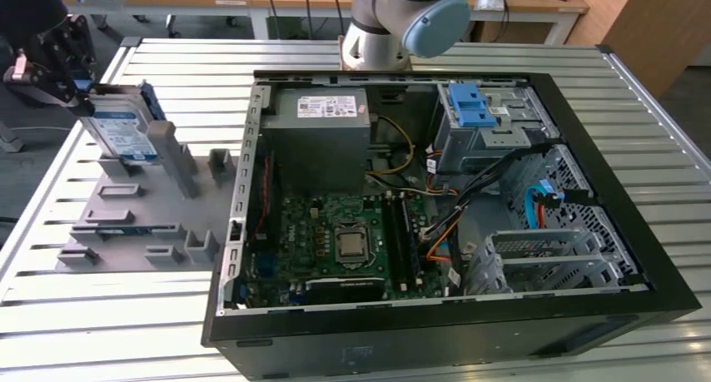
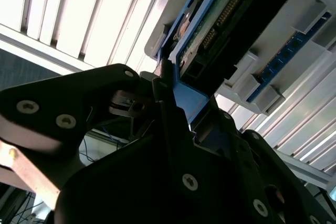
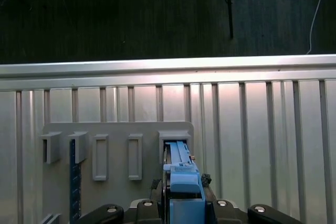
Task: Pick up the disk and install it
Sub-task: 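Pick up the disk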
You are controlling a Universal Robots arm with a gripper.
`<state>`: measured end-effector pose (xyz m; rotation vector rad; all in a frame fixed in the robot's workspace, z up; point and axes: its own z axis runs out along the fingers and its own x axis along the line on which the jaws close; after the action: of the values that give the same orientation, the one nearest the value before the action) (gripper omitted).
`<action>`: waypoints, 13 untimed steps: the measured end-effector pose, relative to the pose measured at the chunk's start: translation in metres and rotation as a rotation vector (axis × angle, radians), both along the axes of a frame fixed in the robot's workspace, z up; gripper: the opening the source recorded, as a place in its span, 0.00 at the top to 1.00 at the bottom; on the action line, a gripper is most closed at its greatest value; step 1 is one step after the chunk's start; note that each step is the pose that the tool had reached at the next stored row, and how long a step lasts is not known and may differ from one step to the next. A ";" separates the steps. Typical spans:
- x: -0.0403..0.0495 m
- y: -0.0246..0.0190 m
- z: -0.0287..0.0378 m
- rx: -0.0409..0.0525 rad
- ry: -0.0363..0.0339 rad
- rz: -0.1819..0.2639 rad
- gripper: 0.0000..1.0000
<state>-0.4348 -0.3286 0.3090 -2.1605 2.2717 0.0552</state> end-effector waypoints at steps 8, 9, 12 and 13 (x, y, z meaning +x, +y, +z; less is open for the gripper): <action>0.0000 0.0000 0.0104 0.0000 0.0000 0.000 0.63; 0.0000 0.0000 0.0113 0.0000 0.0000 0.000 0.63; 0.0000 0.0000 0.0116 0.0001 -0.0003 0.000 0.63; 0.0000 0.0000 0.0116 0.0001 -0.0003 0.000 0.63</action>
<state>-0.4348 -0.3286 0.3206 -2.1603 2.2715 0.0551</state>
